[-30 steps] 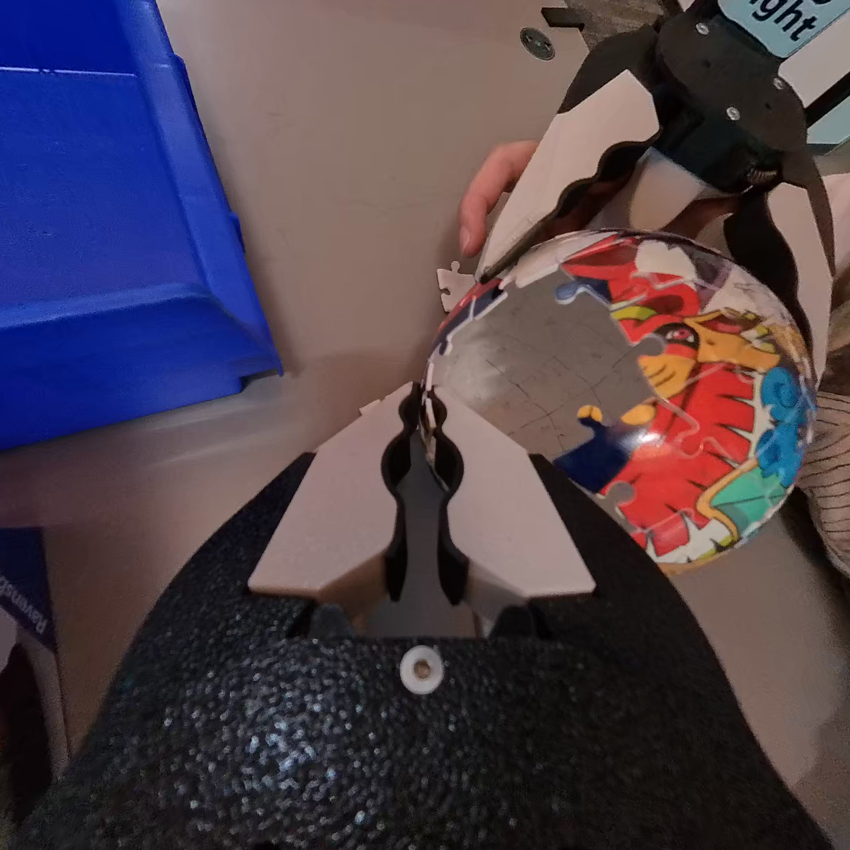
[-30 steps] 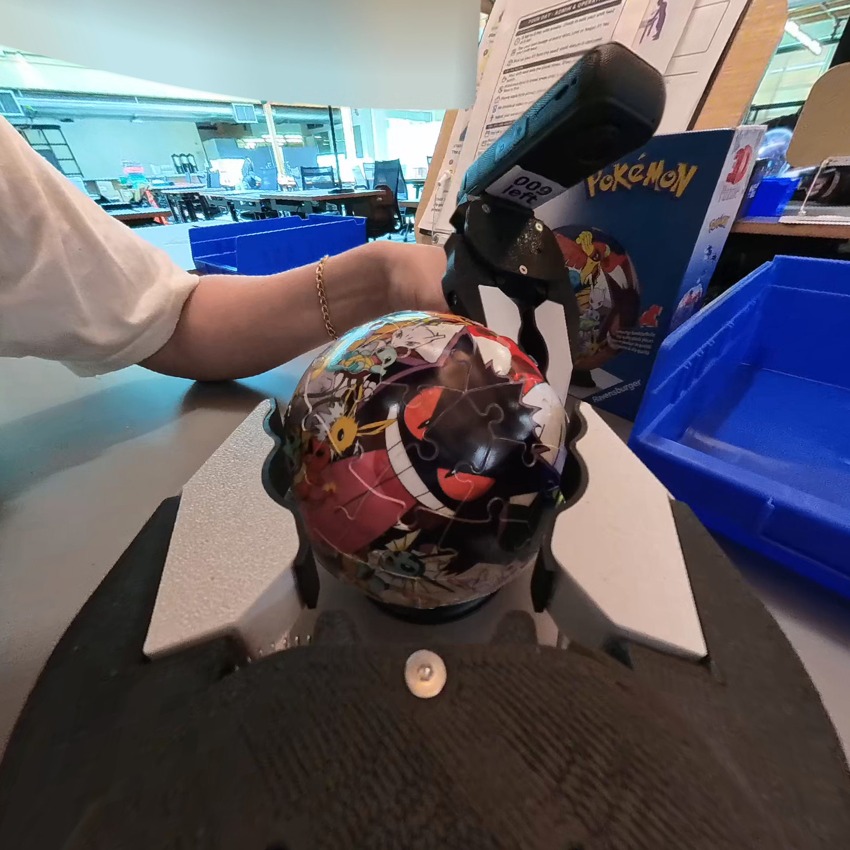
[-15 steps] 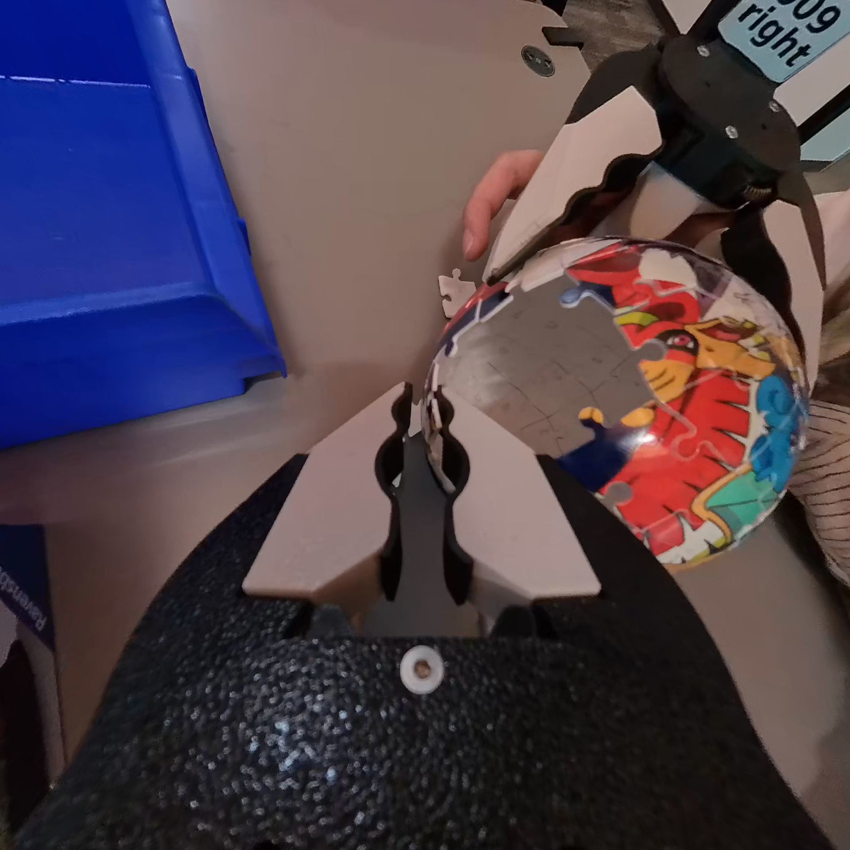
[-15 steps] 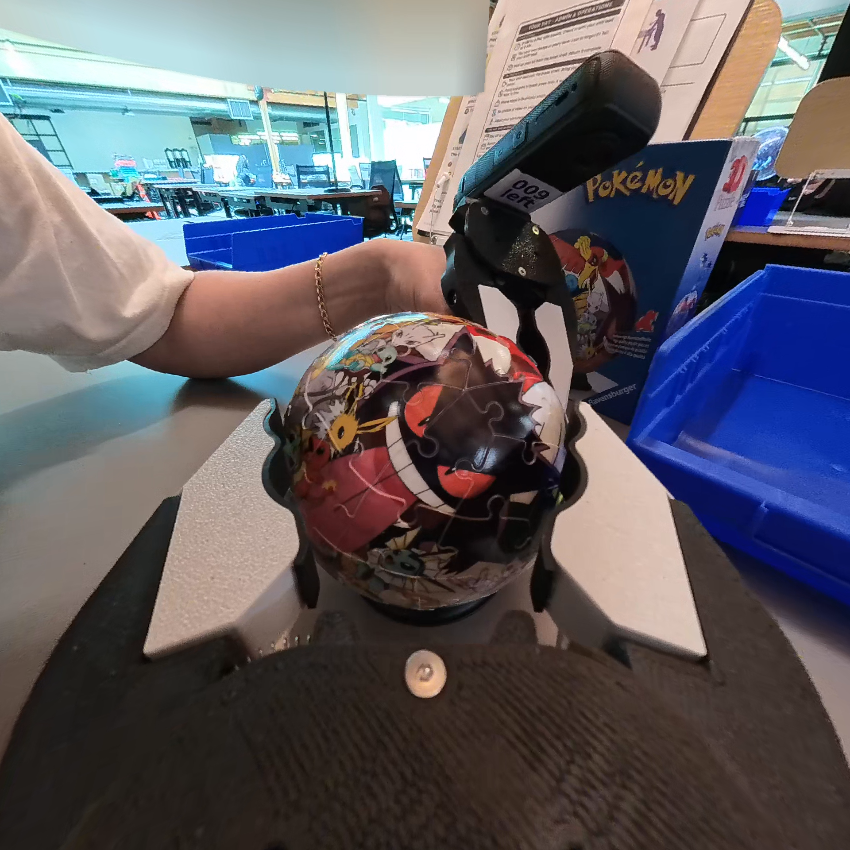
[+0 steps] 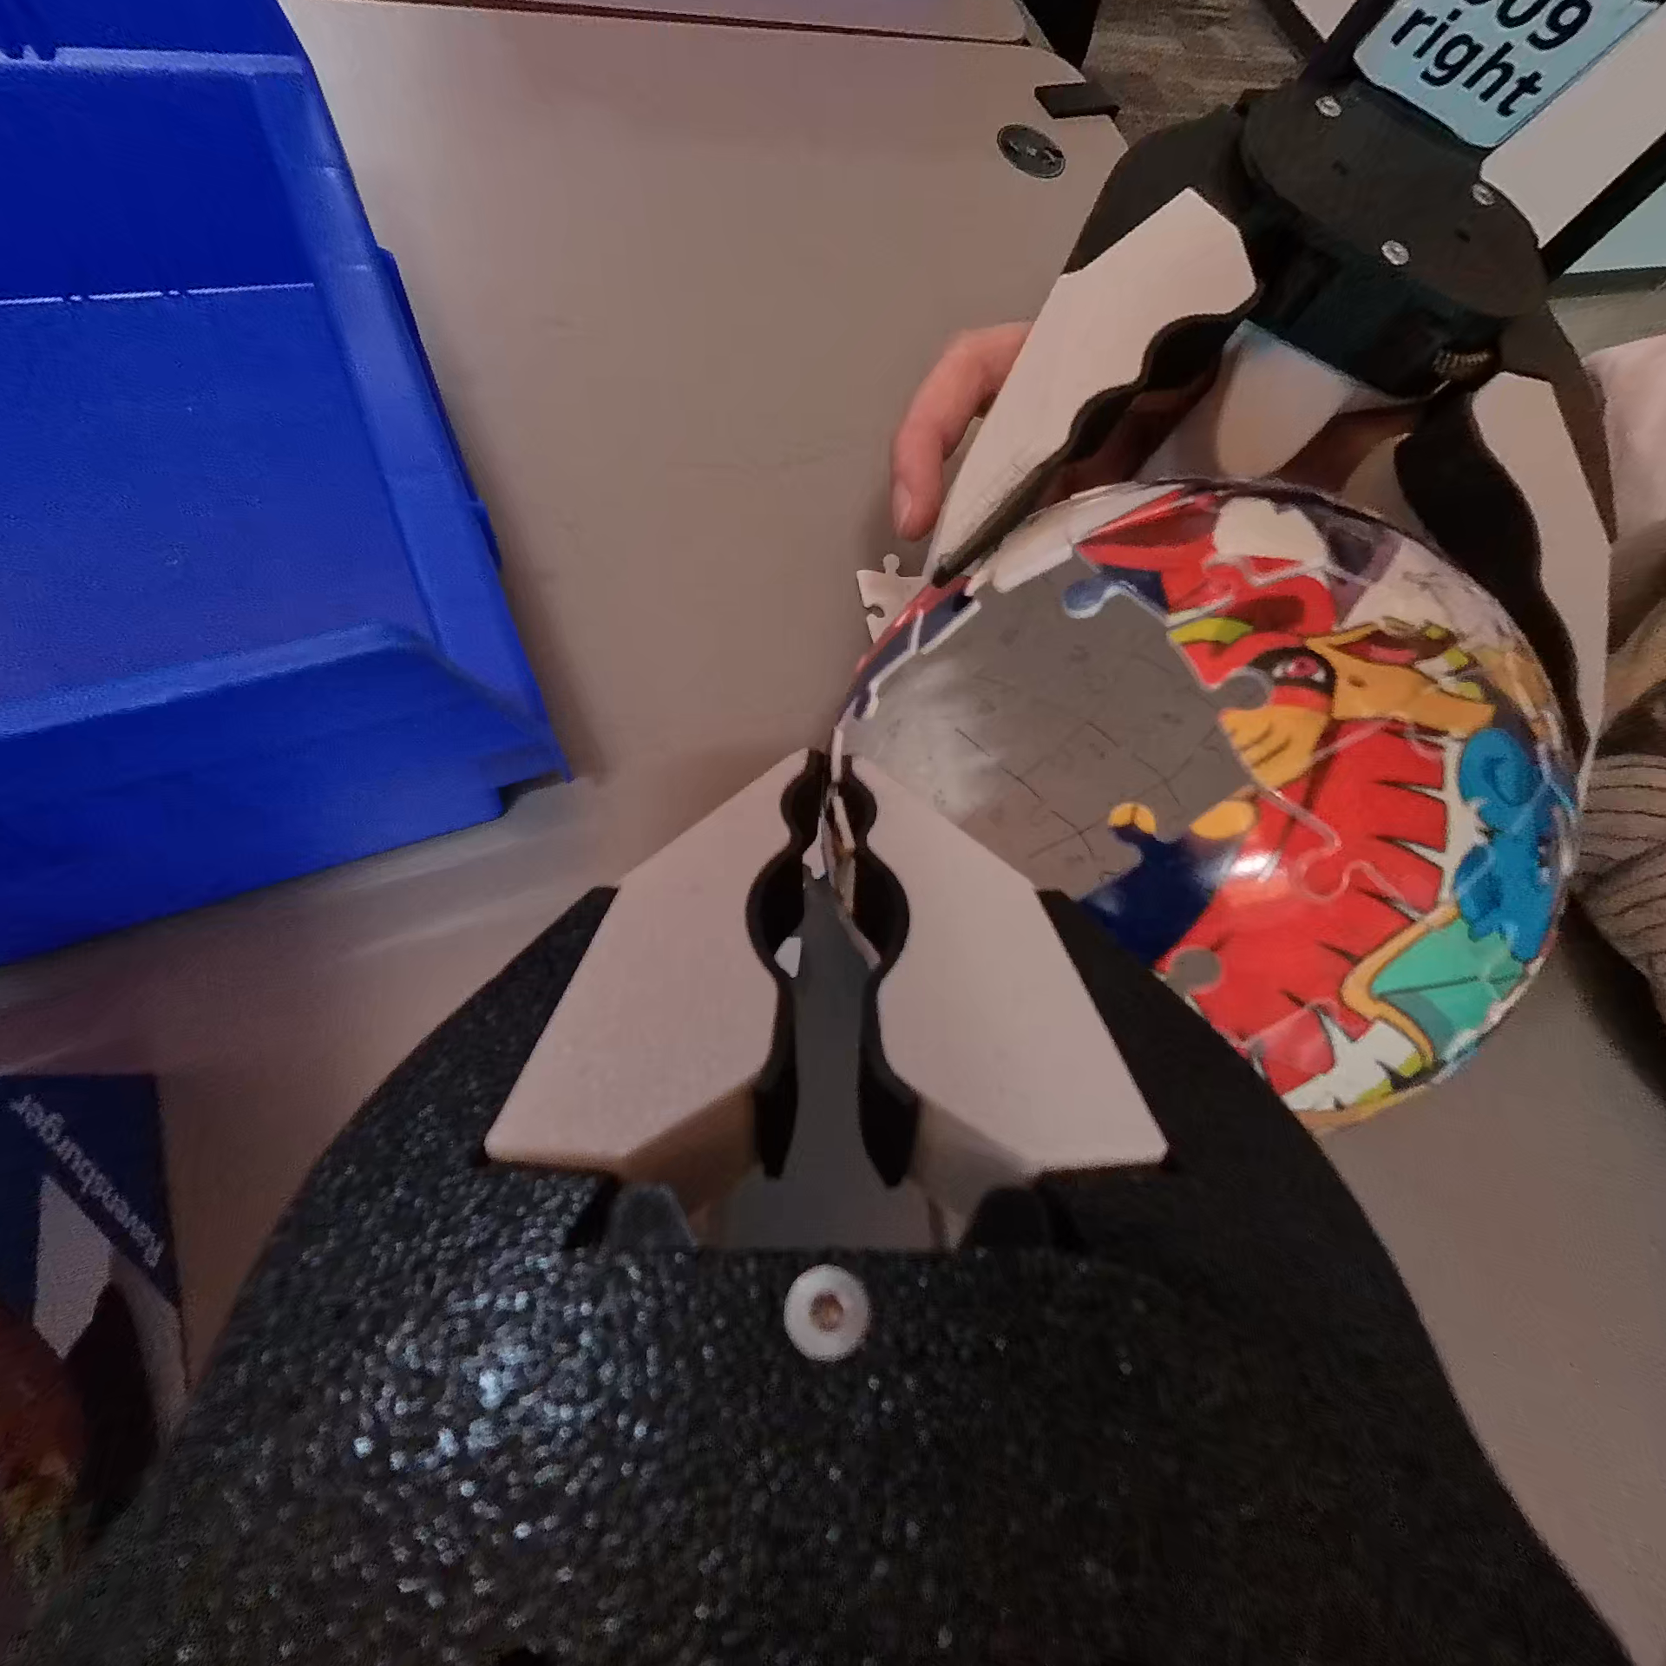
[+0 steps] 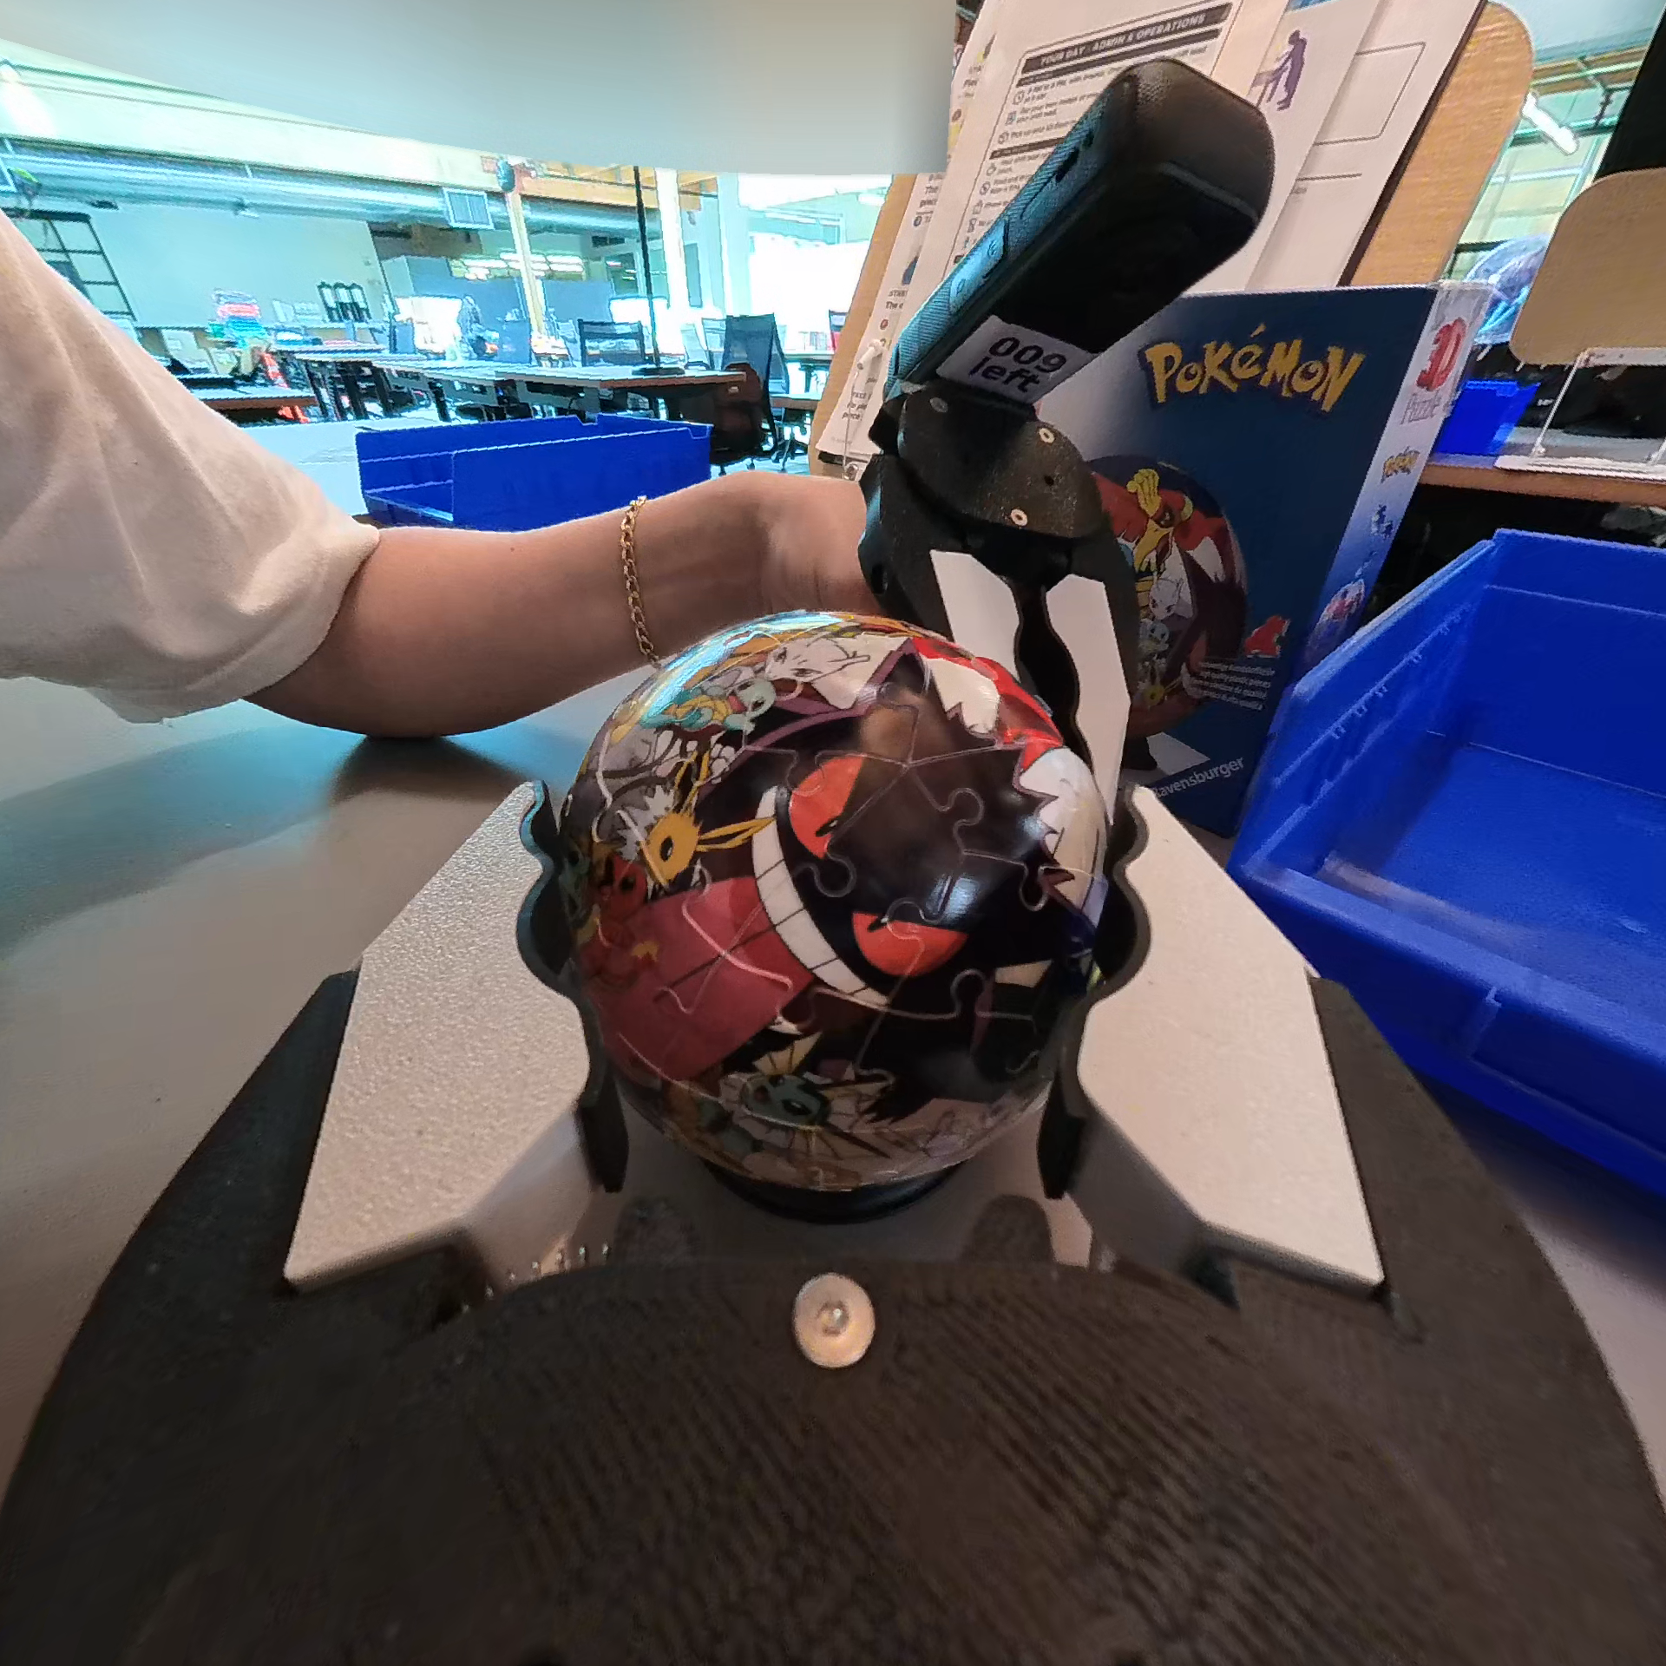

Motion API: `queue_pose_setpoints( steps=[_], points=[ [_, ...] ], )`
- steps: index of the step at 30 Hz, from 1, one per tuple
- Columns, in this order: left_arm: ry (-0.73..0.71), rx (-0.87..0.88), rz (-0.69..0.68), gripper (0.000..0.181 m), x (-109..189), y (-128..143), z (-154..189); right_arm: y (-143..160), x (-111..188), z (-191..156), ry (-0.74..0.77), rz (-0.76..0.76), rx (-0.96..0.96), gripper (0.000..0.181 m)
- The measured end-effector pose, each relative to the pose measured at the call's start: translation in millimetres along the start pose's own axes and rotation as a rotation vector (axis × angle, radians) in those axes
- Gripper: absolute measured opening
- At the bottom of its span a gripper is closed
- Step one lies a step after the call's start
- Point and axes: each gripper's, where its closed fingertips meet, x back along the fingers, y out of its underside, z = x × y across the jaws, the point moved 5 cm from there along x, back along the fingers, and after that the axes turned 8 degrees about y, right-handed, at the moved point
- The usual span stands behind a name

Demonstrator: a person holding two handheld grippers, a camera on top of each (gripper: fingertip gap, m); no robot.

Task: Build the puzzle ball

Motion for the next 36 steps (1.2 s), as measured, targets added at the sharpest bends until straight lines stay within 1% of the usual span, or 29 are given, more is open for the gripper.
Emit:
queue_pose_setpoints(
  steps=[5, 11, 12, 14, 15, 19, 23, 26, 29, 31, 34, 36],
  points=[
    [0.037, 0.04, 0.033, 0.0, -0.1, 0.8, -2.1, -0.7, 0.5, 0.3, -0.006, 0.007, -0.009, 0.115],
    [0.037, 0.044, 0.033, 0.0, 0.0, 0.9, -2.2, -0.5, 0.3, -0.6, -0.008, 0.006, -0.003, 0.114],
    [0.036, 0.051, 0.033, 0.002, 0.2, 1.0, -2.5, -0.6, 0.4, -0.5, -0.007, 0.006, -0.003, 0.115],
    [0.012, 0.055, 0.026, 0.016, 1.5, 2.2, -5.5, -0.7, 0.8, -0.3, -0.006, 0.009, -0.005, 0.114],
    [0.012, 0.056, 0.023, 0.02, 2.8, 2.4, -5.7, -1.0, 1.1, -0.3, -0.008, 0.012, -0.006, 0.114],
    [0.012, 0.034, 0.027, 0.025, 8.9, 0.5, -3.3, -2.7, 3.7, 0.1, -0.008, 0.035, -0.01, 0.11],
    [0.0, 0.008, 0.036, 0.02, 14.6, -1.2, -2.6, -4.8, 6.3, -0.3, -0.008, 0.064, -0.002, 0.11],
    [-0.006, -0.001, 0.022, 0.022, 15.9, -1.5, -1.5, -5.2, 7.0, -1.1, -0.013, 0.071, 0.006, 0.111],
    [-0.027, -0.043, 0.041, 0.023, 18.7, -5.9, -0.3, -7.6, 8.7, -2.4, -0.024, 0.091, 0.012, 0.112],
    [-0.04, -0.106, 0.058, 0.024, 20.3, -9.8, 1.9, -11.6, 11.3, -1.5, -0.026, 0.119, 0.001, 0.113],
    [-0.068, -0.256, 0.077, 0.025, 21.8, -16.9, 4.7, -15.7, 16.1, 3.8, -0.017, 0.139, -0.019, 0.111],
    [-0.07, -0.367, 0.084, 0.023, 21.5, -20.6, 8.4, -18.6, 19.7, 7.3, -0.008, 0.16, -0.031, 0.111]
  ],
)
